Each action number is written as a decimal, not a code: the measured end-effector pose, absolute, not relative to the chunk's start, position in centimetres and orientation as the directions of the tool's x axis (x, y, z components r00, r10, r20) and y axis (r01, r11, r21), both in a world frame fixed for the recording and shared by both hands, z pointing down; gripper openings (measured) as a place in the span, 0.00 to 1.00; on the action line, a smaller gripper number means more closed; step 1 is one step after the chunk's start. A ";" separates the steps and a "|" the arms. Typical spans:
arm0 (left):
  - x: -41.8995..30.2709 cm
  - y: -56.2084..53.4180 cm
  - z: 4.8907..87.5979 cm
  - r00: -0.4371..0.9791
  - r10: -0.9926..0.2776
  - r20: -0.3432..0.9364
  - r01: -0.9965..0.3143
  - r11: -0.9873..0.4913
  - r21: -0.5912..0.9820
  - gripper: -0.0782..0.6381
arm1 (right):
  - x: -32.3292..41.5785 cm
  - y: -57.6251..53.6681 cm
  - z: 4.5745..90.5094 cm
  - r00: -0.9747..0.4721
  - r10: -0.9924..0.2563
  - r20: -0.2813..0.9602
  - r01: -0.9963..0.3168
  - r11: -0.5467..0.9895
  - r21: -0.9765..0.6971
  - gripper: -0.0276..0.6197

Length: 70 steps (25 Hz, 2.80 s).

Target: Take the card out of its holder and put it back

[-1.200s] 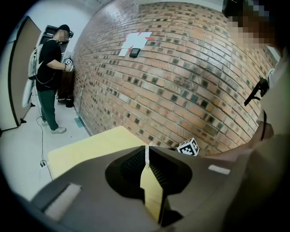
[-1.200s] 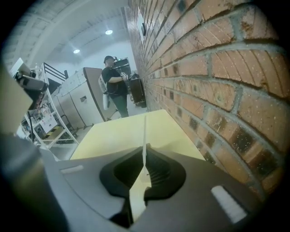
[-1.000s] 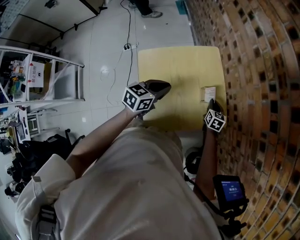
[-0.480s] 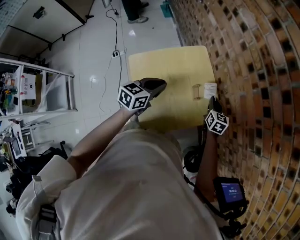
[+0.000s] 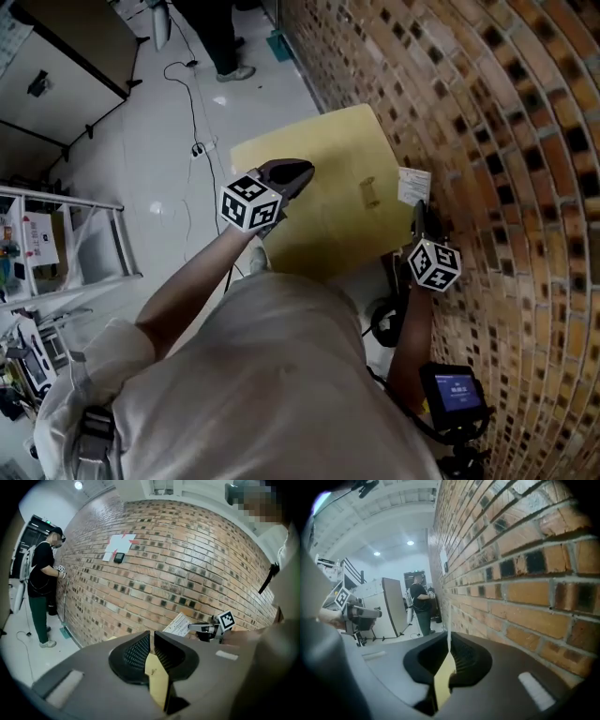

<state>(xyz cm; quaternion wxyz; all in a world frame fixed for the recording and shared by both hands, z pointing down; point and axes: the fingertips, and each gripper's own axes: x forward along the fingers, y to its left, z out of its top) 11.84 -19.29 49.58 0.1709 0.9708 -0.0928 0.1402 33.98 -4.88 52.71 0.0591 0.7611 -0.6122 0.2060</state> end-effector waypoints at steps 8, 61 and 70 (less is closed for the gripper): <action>13.6 -21.9 46.5 0.969 -0.107 0.224 -0.169 -0.946 0.278 0.17 | 32.3 -1.3 48.2 0.239 -0.903 0.357 -0.941 -0.306 -0.145 0.06; 13.7 -24.2 50.4 0.955 0.055 0.292 -0.033 -0.957 0.289 0.24 | 30.0 3.0 46.6 0.429 -0.850 0.306 -0.853 -0.493 -0.173 0.06; 13.7 -21.7 52.1 0.941 0.053 0.335 -0.053 -0.953 0.299 0.25 | 30.4 3.4 48.6 0.392 -0.858 0.331 -0.861 -0.469 -0.196 0.06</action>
